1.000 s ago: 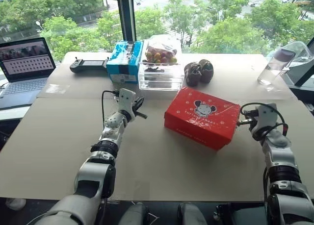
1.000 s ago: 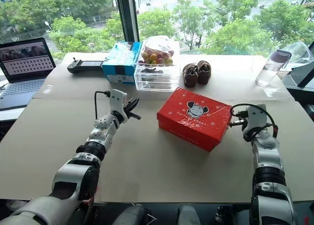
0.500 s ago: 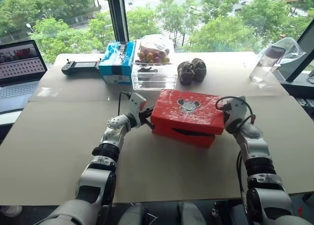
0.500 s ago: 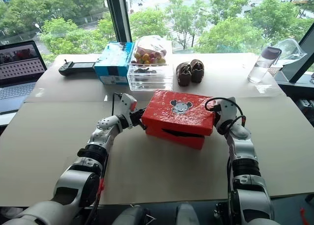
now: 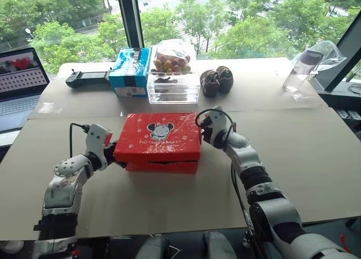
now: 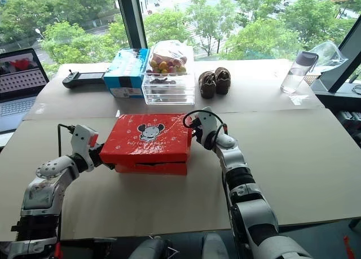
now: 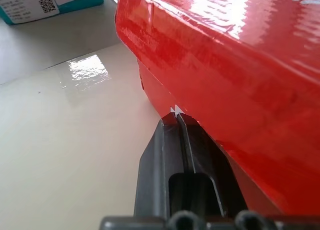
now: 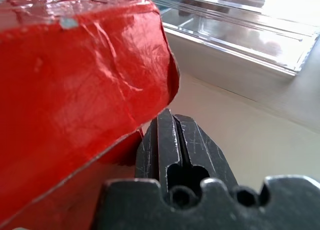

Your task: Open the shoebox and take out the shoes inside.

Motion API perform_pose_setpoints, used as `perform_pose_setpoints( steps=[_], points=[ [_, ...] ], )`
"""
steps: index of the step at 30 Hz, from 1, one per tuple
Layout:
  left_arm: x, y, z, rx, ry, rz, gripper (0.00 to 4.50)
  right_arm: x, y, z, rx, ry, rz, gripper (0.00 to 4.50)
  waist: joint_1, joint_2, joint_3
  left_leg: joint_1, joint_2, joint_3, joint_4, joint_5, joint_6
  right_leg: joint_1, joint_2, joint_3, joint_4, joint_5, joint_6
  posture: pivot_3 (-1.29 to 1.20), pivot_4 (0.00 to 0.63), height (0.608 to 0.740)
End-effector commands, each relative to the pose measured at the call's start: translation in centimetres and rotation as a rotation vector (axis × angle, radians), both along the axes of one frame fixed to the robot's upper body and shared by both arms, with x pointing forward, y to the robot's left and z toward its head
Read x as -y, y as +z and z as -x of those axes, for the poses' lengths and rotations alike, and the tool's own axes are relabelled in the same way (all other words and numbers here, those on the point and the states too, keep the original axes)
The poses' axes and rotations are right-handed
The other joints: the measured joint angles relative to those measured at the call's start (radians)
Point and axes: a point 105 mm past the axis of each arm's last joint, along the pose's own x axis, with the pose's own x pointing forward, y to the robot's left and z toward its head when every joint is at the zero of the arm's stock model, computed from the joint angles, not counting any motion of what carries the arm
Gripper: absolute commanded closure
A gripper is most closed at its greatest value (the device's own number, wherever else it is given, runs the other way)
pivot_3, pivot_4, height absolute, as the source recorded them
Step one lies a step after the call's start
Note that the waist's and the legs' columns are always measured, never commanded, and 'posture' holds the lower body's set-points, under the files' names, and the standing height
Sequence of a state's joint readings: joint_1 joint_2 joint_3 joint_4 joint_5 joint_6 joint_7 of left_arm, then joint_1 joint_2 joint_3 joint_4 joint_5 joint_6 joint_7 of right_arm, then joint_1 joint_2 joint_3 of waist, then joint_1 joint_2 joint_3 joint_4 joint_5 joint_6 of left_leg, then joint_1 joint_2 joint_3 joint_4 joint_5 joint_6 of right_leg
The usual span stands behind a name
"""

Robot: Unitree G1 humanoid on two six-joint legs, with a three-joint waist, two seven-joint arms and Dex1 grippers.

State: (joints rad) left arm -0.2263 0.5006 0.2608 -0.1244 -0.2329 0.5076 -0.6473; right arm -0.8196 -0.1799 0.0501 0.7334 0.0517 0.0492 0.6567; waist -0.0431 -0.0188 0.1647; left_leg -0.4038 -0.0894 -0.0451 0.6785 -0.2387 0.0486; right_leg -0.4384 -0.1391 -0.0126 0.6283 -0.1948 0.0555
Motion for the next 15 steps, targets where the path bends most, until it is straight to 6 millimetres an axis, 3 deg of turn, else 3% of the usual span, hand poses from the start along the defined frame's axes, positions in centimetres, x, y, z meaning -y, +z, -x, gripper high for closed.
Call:
perform_pose_setpoints(
  steps=[1, 3, 6, 8, 10, 15],
  points=[
    [-0.2, 2.0, 0.7, 0.058, -0.009, -0.019, 4.48, 2.6, 0.7, 0.2, 0.021, 0.067, 0.111, 4.43, 0.007, 0.0, 0.0, 0.0, 0.0, 0.0, 0.0, 0.0, 0.0, 0.0, 0.0, 0.0, 0.0, 0.0, 0.0, 0.0, 0.15, 0.74],
    [-0.8, 1.9, 1.0, 0.041, -0.016, -0.042, 4.48, 4.8, 0.6, -0.1, 0.015, 0.046, 0.163, 4.43, 0.01, 0.0, 0.0, -0.001, -0.001, 0.0, 0.0, 0.0, 0.0, 0.0, 0.0, 0.0, -0.001, 0.0, 0.0, 0.0, 0.15, 0.74],
    [-2.6, 1.8, 2.1, 0.0, -0.045, -0.115, 4.48, 10.1, 1.3, -0.9, 0.008, -0.061, 0.254, 4.43, 0.003, 0.0, 0.0, -0.001, 0.0, 0.001, -0.001, 0.0, 0.0, 0.0, 0.0, 0.0, -0.001, 0.0, 0.0, 0.0, 0.15, 0.74],
    [-3.5, 2.4, 4.2, -0.038, -0.142, -0.158, 4.48, 12.7, 2.1, -0.3, -0.035, -0.048, 0.266, 4.43, -0.004, 0.0, 0.0, -0.001, 0.0, 0.002, -0.002, 0.0, 0.0, -0.001, 0.0, 0.001, -0.002, 0.0, 0.0, 0.0, 0.15, 0.74],
    [-3.8, 3.4, 5.9, -0.058, -0.22, -0.164, 4.48, 13.0, 2.4, 0.9, -0.089, 0.048, 0.249, 4.43, -0.006, 0.0, 0.001, -0.002, 0.001, 0.003, -0.003, 0.0, 0.0, -0.002, 0.001, 0.002, -0.002, -0.001, -0.001, 0.0, 0.15, 0.74],
    [-5.0, 6.0, 8.1, -0.063, -0.296, -0.136, 4.48, 10.6, 2.2, 4.8, -0.243, 0.329, 0.205, 4.43, -0.01, 0.0, 0.001, 0.001, 0.008, 0.003, -0.002, -0.006, 0.007, 0.001, 0.006, 0.002, -0.004, 0.0, -0.004, 0.0, 0.15, 0.74]
  ],
)
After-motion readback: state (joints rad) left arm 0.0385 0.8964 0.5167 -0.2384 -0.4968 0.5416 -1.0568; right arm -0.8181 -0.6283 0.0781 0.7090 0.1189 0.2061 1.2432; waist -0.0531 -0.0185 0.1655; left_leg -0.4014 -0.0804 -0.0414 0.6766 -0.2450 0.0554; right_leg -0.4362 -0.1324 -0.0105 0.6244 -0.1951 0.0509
